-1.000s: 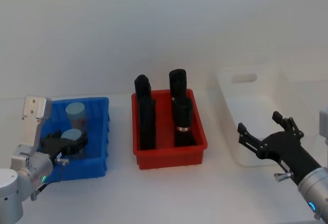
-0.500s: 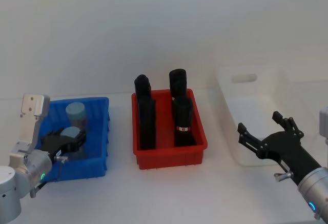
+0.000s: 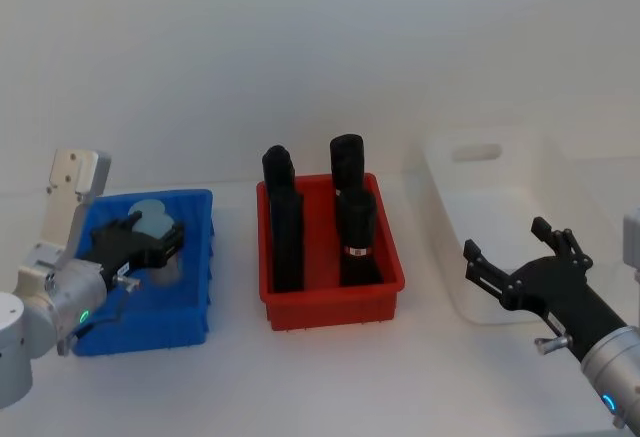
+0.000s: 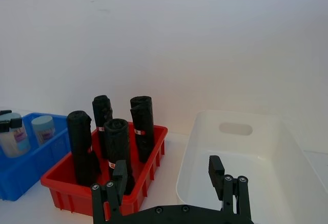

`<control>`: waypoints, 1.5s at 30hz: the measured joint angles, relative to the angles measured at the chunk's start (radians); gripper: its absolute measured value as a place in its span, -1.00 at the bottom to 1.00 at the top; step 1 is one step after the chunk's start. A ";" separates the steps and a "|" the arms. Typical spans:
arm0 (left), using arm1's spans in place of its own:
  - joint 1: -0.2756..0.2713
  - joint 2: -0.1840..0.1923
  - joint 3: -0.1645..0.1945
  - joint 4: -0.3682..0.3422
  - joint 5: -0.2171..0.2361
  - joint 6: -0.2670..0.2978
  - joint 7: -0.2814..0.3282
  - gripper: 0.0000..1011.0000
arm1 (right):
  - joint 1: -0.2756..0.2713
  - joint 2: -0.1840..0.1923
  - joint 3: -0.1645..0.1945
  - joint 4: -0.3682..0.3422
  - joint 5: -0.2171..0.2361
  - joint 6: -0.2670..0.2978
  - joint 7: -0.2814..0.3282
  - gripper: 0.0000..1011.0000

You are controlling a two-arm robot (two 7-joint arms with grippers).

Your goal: Pick the cotton swabs from the blue box and place them into the white box.

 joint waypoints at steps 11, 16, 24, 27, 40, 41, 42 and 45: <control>0.003 0.028 -0.004 -0.169 0.041 0.109 -0.106 0.30 | 0.000 0.000 0.000 0.000 0.000 0.000 0.000 0.98; -0.002 0.043 -0.005 -0.251 0.053 0.173 -0.180 0.30 | 0.000 0.000 0.000 0.000 0.000 0.000 0.000 0.98; -0.013 0.056 -0.003 -0.323 0.056 0.233 -0.279 0.30 | 0.000 0.000 0.000 0.000 0.000 0.000 0.000 0.98; -0.018 0.060 0.000 -0.343 0.053 0.250 -0.325 0.30 | 0.000 0.000 0.000 0.000 0.000 0.000 0.000 0.98; -0.036 0.064 0.011 -0.396 0.034 0.299 -0.435 0.30 | 0.002 -0.002 -0.003 0.000 -0.008 0.002 0.011 0.98; -0.036 0.065 0.012 -0.398 0.033 0.301 -0.439 0.30 | 0.002 -0.002 -0.004 0.000 -0.011 0.003 0.016 0.98; -0.037 0.065 0.012 -0.400 0.033 0.302 -0.442 0.30 | 0.004 -0.003 -0.006 0.000 -0.015 0.005 0.024 0.98; -0.039 0.065 0.014 -0.407 0.030 0.309 -0.457 0.30 | 0.008 -0.007 -0.011 0.000 -0.026 0.009 0.044 0.98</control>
